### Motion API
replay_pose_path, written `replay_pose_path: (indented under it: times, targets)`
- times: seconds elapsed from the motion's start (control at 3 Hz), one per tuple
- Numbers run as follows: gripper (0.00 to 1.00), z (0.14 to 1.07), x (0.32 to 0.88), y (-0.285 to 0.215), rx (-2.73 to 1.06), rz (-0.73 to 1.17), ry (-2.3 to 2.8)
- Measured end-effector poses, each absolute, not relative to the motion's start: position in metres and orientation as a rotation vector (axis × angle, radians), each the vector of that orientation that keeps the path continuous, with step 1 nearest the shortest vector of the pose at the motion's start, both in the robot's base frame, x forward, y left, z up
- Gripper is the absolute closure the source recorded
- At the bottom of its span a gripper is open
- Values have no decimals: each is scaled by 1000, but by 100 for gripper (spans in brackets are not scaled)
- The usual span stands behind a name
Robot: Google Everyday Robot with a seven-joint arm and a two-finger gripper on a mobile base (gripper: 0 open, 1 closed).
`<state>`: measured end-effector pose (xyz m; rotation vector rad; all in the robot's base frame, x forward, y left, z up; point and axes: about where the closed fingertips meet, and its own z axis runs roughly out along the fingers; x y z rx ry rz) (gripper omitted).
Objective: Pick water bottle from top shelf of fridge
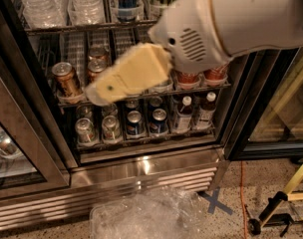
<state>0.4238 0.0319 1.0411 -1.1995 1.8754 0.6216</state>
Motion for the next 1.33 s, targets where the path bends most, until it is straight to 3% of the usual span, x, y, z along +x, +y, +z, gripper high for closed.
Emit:
replay_pose_path:
  times: [0.67, 1.33]
  targets:
    - [0, 1088, 429, 133, -928, 832, 1745]
    - [0, 1101, 417, 163, -962, 842, 1679]
